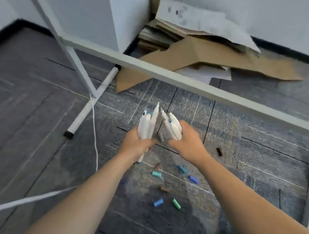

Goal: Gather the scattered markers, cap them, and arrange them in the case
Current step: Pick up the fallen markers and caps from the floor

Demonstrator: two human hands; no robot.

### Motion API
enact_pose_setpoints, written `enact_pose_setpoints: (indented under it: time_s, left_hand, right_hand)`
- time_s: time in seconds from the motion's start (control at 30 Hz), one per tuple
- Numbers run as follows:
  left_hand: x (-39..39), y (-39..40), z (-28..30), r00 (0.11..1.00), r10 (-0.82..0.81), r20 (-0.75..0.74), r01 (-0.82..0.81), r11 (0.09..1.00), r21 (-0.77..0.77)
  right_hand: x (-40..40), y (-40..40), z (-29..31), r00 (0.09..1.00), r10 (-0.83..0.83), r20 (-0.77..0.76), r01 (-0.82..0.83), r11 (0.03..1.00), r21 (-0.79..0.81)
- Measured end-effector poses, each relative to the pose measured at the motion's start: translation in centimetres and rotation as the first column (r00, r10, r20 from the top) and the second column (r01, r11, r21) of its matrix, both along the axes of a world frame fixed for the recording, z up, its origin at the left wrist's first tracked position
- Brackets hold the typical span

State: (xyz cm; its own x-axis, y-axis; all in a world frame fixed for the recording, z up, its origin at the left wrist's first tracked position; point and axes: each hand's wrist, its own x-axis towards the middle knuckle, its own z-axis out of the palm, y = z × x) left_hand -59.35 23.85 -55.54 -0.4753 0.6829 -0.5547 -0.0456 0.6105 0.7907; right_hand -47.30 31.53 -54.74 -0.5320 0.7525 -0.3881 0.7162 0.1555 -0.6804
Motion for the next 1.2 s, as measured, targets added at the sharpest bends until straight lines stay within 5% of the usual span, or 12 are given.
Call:
enact_pose_setpoints:
  time_s: [0.23,0.53,0.93,1.2]
  left_hand:
    - [-3.2,-6.5,15.2,0.970,0.234,0.067,-0.238,0.968,0.075]
    - [-2.9,-12.3,35.9,0.972,0.223,0.079,-0.232,0.963,0.137]
    - [3.8,-8.6,56.0,0.983,-0.160,-0.088,0.177,0.950,0.258]
    - [19.5,-5.3,62.4,0.861,-0.497,-0.106,0.504,0.807,0.307]
  right_hand:
    - [-4.5,-4.8,16.0,0.988,0.034,-0.149,-0.041,0.998,-0.048]
    - [-5.2,-10.4,37.2,0.959,-0.046,-0.280,0.043,0.999,-0.016]
    - [4.7,-11.1,55.3,0.827,-0.408,-0.386,0.451,0.892,0.025]
    - [22.1,-13.8,62.3,0.575,-0.696,-0.431,0.794,0.602,0.086]
